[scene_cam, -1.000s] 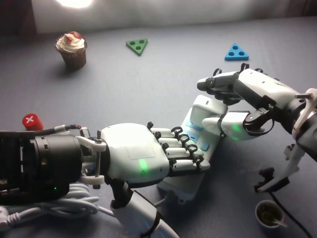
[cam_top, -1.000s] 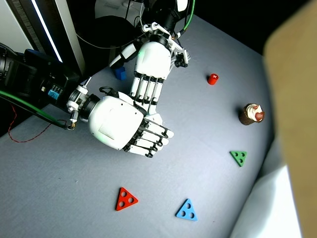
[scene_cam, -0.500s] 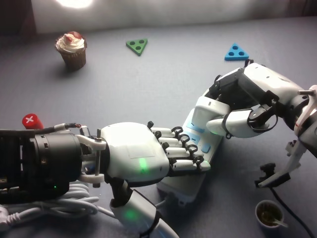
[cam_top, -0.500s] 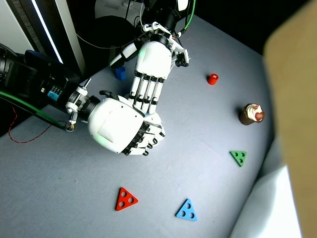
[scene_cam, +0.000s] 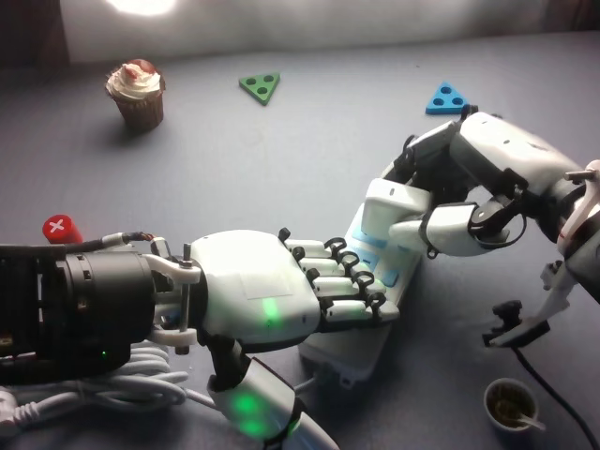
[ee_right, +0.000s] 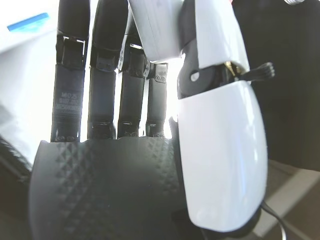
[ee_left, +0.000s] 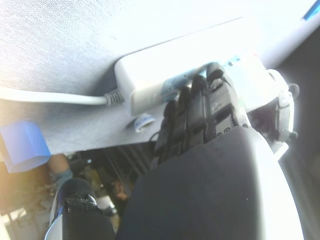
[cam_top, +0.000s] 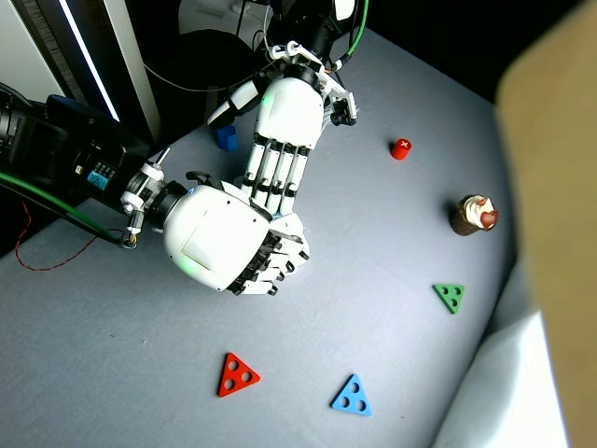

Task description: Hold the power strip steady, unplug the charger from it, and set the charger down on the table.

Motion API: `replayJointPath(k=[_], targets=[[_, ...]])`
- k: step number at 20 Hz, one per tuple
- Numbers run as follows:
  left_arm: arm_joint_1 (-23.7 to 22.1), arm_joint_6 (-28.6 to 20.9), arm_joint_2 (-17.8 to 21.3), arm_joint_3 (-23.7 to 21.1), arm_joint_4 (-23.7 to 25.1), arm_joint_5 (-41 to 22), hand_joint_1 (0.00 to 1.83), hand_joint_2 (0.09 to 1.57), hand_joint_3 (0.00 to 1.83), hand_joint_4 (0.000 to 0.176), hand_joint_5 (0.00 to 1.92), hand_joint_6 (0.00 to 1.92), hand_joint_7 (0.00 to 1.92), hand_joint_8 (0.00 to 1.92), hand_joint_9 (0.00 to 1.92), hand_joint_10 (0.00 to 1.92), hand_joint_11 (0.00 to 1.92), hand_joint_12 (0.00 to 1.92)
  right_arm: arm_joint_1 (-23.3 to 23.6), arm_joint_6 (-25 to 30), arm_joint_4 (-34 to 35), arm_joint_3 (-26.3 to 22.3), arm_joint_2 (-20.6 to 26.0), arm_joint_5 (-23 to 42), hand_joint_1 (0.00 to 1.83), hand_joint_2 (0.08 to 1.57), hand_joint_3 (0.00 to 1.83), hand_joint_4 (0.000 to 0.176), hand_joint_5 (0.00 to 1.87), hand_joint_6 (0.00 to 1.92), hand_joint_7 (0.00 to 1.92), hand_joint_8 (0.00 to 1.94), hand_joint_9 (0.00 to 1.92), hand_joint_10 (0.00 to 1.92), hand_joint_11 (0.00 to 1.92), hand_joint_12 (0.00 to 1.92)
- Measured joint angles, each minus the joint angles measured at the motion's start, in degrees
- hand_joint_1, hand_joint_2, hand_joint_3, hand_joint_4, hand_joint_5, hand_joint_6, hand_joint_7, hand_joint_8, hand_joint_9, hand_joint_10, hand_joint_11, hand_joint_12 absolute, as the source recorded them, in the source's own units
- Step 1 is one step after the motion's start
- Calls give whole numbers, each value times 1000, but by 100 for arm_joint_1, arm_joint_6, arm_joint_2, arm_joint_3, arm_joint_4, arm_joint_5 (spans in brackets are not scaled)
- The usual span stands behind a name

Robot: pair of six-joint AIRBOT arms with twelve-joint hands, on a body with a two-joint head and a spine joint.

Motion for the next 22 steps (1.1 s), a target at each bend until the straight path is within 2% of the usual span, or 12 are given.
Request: replayJointPath(k=[4, 6, 8, 11, 12, 14, 16, 17, 20, 22], targets=[[-7, -7, 0, 0, -2, -4, 0, 914, 0, 0, 12, 0, 24, 0, 15, 0, 12, 44, -2, 22, -155, -50, 44, 118, 1394, 1039, 0, 0, 1086, 791, 1225, 460, 1045, 980, 870, 781], [-9, -11, 0, 0, -2, -9, 0, 915, 1, 0, 6, 2, 18, 4, 13, 4, 11, 43, -2, 24, -212, -55, 55, 162, 1395, 1033, 0, 0, 1093, 774, 1272, 378, 1051, 967, 893, 756], [-9, -13, 0, 0, -2, -11, 0, 920, 2, 0, 28, 9, 42, 11, 29, 9, 37, 53, -2, 37, -214, -72, 79, 162, 1395, 1036, 0, 0, 1073, 796, 1232, 457, 1076, 933, 925, 719], [31, -46, -7, 0, 11, -24, 0, 914, 0, 0, 11, 0, 25, 2, 22, 4, 24, 46, -2, 46, -212, -72, 90, 162, 1393, 1044, 0, 0, 1045, 857, 1227, 439, 1054, 978, 904, 725], [61, -173, -20, 0, 111, -26, 0, 912, 0, 0, 16, 3, 31, 4, 27, 6, 22, 44, -2, 44, -214, -72, 90, 162, 1392, 1045, 0, 0, 1038, 869, 1238, 424, 1042, 994, 898, 725], [61, -887, -94, 50, 782, 2, 0, 913, 0, 0, 24, 5, 41, 7, 30, 5, 30, 47, -13, 42, -210, -72, 90, 153, 1395, 1036, 0, 0, 1063, 821, 1283, 351, 1049, 977, 906, 731], [68, -1322, -166, 103, 1213, -7, 0, 918, 1, 0, 22, 3, 34, 3, 19, 0, 21, 43, -13, 42, -203, -72, 105, 155, 1395, 1032, 4, 0, 1103, 758, 1249, 417, 1049, 972, 904, 721], [68, -1451, -208, 133, 1327, -15, 0, 918, 1, 0, 30, 6, 44, 6, 31, 5, 30, 46, -13, 57, -208, -72, 105, 168, 1395, 1035, 3, 0, 1067, 797, 1266, 393, 1056, 974, 918, 727], [61, -1519, -229, 133, 1401, -7, 0, 921, 2, 0, 42, 8, 54, 8, 43, 8, 51, 54, 4, 175, -431, -85, 114, 332, 1394, 1036, 1, 0, 1101, 754, 1228, 456, 1049, 978, 892, 728], [61, -1519, -232, 133, 1405, -13, 0, 920, 1, 0, 11, 0, 21, 0, 10, 0, 19, 39, 7, 201, -457, -90, 114, 345, 1396, 1030, 0, 0, 1106, 747, 1265, 395, 1068, 939, 909, 727]])
